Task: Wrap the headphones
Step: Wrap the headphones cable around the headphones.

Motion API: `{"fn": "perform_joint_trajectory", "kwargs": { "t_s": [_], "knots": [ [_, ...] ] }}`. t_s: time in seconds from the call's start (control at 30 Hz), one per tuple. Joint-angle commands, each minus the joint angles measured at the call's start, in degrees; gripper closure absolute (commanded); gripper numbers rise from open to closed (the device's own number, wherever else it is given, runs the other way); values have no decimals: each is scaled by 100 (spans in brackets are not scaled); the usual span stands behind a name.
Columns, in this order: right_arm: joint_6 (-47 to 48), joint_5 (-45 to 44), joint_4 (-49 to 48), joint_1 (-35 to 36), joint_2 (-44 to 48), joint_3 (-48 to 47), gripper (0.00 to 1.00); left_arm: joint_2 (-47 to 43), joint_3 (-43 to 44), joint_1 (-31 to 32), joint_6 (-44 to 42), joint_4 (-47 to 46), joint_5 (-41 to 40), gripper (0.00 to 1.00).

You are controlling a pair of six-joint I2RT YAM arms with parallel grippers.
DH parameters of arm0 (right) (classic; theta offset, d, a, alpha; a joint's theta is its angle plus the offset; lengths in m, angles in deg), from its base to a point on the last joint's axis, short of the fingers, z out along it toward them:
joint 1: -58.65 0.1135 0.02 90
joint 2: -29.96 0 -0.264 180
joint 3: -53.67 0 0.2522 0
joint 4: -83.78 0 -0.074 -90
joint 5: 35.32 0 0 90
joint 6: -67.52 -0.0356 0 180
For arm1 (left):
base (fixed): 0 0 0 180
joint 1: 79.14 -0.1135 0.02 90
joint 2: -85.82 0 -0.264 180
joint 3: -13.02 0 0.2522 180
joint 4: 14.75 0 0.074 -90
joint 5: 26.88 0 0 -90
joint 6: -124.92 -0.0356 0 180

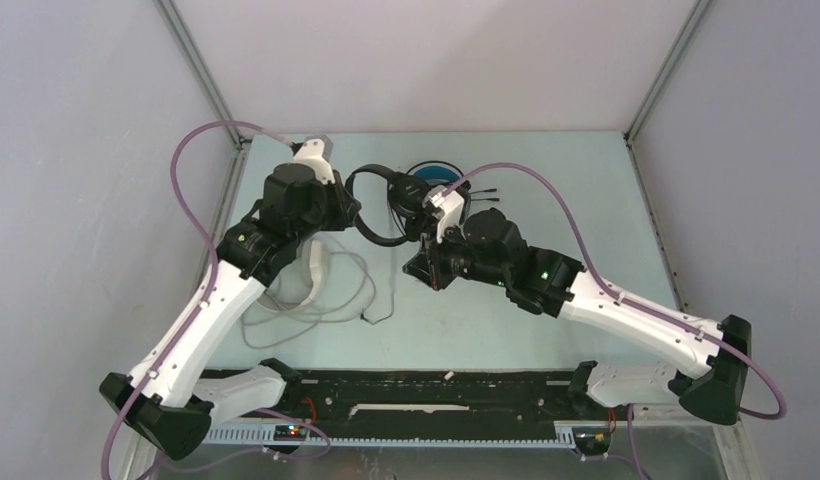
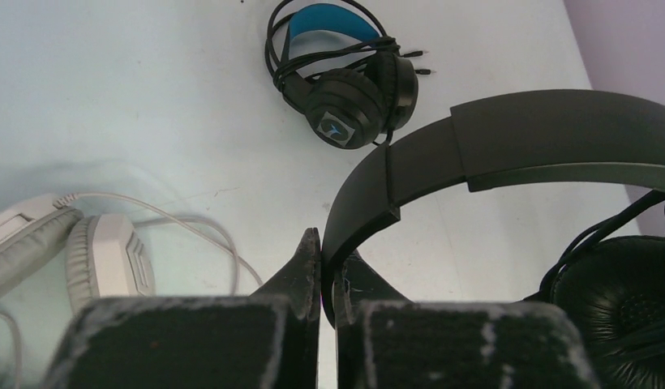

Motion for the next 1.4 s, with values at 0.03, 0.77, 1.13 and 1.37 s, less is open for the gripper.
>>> {"fn": "perform_joint_trajectory", "kwargs": {
  "t_s": [0.03,0.77,1.13,1.37],
  "knots": [
    [233,-312,-700,117,427,373,90,-301,-154,-145,444,-613,356,100],
    [2584,-462,-5607,409,691,3391,34,-384,512,-190,399,-335,870,100],
    [3275,289,-7568,114,-789,3445,28,-394,937,-190,508,-220,1150,100],
    [3130,568,-8053,-10,-1584,3338,28,-394,1088,-190,538,-160,1231,100]
  ]
}}
